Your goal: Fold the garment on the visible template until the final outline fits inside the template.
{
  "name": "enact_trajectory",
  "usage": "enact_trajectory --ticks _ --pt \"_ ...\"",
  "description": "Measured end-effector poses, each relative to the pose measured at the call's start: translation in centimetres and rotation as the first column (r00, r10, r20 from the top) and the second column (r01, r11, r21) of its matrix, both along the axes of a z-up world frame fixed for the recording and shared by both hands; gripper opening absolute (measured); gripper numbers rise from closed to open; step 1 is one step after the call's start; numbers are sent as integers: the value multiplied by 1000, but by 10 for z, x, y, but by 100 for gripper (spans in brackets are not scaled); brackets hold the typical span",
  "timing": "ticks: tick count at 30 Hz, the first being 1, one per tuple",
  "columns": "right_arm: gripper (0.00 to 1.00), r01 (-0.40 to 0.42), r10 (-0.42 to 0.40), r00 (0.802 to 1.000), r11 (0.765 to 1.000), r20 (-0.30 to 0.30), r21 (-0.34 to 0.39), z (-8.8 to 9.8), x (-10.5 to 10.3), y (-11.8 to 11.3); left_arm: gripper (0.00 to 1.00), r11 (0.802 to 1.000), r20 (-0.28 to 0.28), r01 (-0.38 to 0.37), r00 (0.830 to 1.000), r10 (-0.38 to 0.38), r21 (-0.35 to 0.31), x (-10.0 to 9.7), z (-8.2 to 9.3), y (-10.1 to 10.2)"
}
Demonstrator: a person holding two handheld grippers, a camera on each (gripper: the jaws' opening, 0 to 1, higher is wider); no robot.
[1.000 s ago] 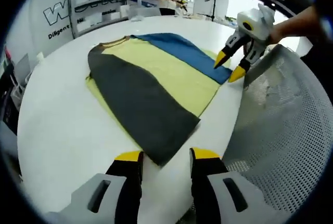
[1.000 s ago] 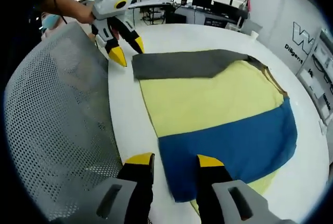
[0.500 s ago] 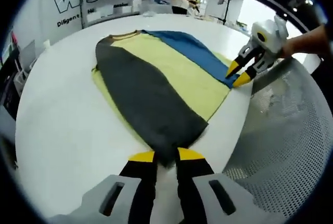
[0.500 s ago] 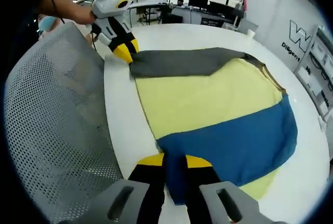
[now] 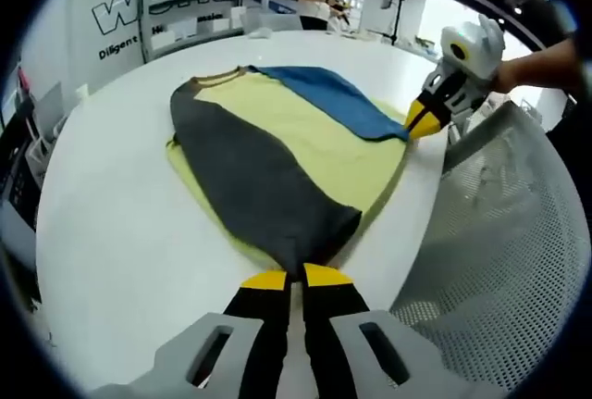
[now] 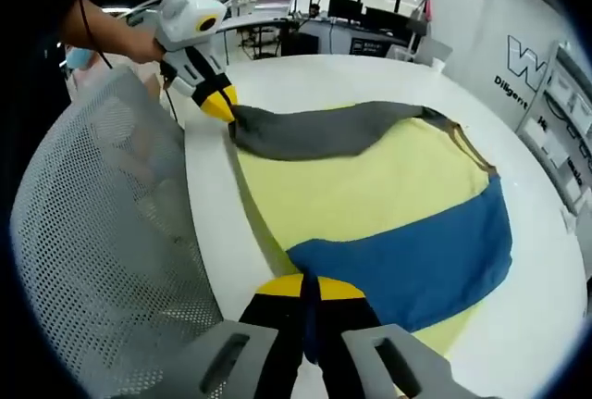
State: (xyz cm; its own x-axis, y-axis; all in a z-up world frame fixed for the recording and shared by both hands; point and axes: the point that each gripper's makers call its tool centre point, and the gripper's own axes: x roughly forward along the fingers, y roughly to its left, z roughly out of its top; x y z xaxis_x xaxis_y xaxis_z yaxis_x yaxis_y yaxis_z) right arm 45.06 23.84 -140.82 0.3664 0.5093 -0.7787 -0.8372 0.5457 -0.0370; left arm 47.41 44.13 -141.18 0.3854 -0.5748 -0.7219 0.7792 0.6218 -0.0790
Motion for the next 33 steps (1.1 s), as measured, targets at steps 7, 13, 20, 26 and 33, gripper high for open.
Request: enact_trajectory --ticks 7,13,20,26,33 --pt "0 89 -80 992 992 -97 93 5 -1 0 3 1000 31 -4 1000 4 -14 8 13 5" --pt "0 117 -101 986 986 -136 117 -2 -8 0 3 1000 38 -6 999 7 -26 7 16 6" --pt "0 143 -126 980 984 -157 107 -6 -13 -5 3 999 35 -6 999 7 -35 5 14 8" --pt "0 135 -124 984 987 -129 84 -4 -9 -10 0 997 68 5 998 0 -79 12 36 2" --pt "0 148 -142 986 986 -86 70 9 8 -25 0 995 121 -16 992 27 -96 39 62 8"
